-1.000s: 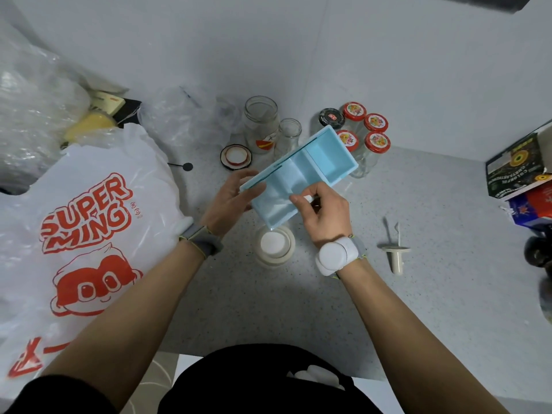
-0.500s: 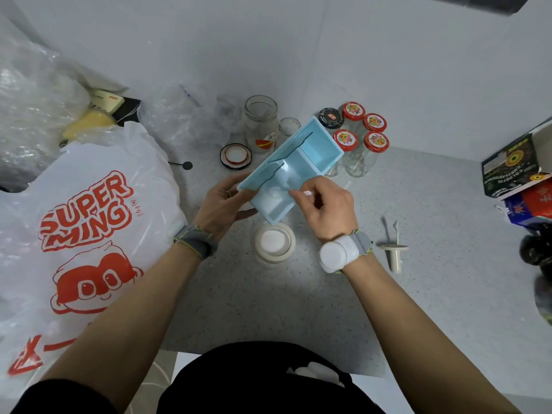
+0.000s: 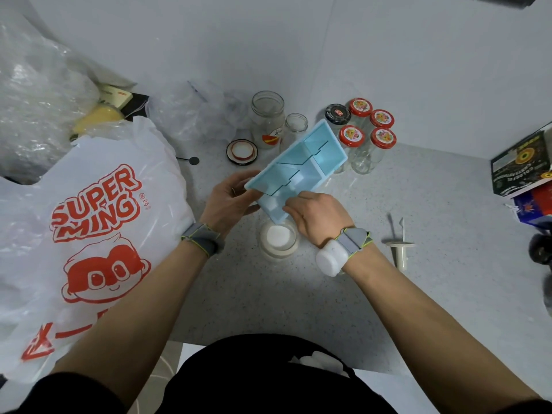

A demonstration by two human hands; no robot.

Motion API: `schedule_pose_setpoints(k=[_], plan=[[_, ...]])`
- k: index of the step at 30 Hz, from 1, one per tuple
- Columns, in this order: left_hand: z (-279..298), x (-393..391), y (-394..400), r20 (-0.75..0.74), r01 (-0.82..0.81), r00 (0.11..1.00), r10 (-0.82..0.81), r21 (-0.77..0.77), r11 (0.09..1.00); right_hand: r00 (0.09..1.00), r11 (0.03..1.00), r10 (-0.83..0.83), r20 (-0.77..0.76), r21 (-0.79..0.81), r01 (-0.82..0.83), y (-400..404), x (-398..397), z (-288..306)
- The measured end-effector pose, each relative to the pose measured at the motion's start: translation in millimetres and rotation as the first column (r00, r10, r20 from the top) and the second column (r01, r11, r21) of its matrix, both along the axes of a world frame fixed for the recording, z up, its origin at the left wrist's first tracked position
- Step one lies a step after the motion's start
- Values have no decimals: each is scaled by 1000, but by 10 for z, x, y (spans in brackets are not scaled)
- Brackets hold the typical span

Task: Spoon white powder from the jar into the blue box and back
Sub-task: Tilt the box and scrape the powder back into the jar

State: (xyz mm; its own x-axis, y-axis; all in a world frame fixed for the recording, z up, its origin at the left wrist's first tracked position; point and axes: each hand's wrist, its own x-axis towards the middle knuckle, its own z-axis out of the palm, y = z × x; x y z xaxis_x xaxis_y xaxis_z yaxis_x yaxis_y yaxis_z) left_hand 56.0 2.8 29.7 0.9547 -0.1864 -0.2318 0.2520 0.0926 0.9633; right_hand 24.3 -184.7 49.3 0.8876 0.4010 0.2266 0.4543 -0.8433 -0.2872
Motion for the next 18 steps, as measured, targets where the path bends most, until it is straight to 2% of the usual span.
schedule_pose_setpoints(k=[2, 4, 6, 7, 8, 10, 11, 18], plan=[[-19, -14, -28, 4, 10, 1000, -10, 20, 1000, 997, 1000, 1, -79, 6, -1, 55, -26, -2], [-19, -23, -46, 14, 20, 1000, -21, 35, 999, 990, 996, -25, -137, 78, 36, 89, -35, 1], [-7, -29, -39, 13, 23, 1000, -23, 45, 999, 970, 968, -128, -206, 185, 167, 82, -35, 6], [-5, -25, -29, 9, 22, 1000, -22, 47, 999, 940, 924, -201, -275, 265, 276, 69, -36, 8], [-2, -23, -16, 7, 19, 1000, -20, 47, 999, 887, 839, -256, -384, 368, 401, 61, -37, 11], [-4, -10, 2, 6, 8, 1000, -9, 39, 999, 759, 595, -254, -600, 522, 612, 55, -52, 22], [-7, 1, 9, 7, 2, 1000, -2, 34, 999, 717, 510, -230, -658, 546, 665, 52, -55, 29], [-17, 39, 35, 1, -17, 1000, 17, 33, 999, 612, 262, -108, -783, 572, 778, 2, -21, 87]])
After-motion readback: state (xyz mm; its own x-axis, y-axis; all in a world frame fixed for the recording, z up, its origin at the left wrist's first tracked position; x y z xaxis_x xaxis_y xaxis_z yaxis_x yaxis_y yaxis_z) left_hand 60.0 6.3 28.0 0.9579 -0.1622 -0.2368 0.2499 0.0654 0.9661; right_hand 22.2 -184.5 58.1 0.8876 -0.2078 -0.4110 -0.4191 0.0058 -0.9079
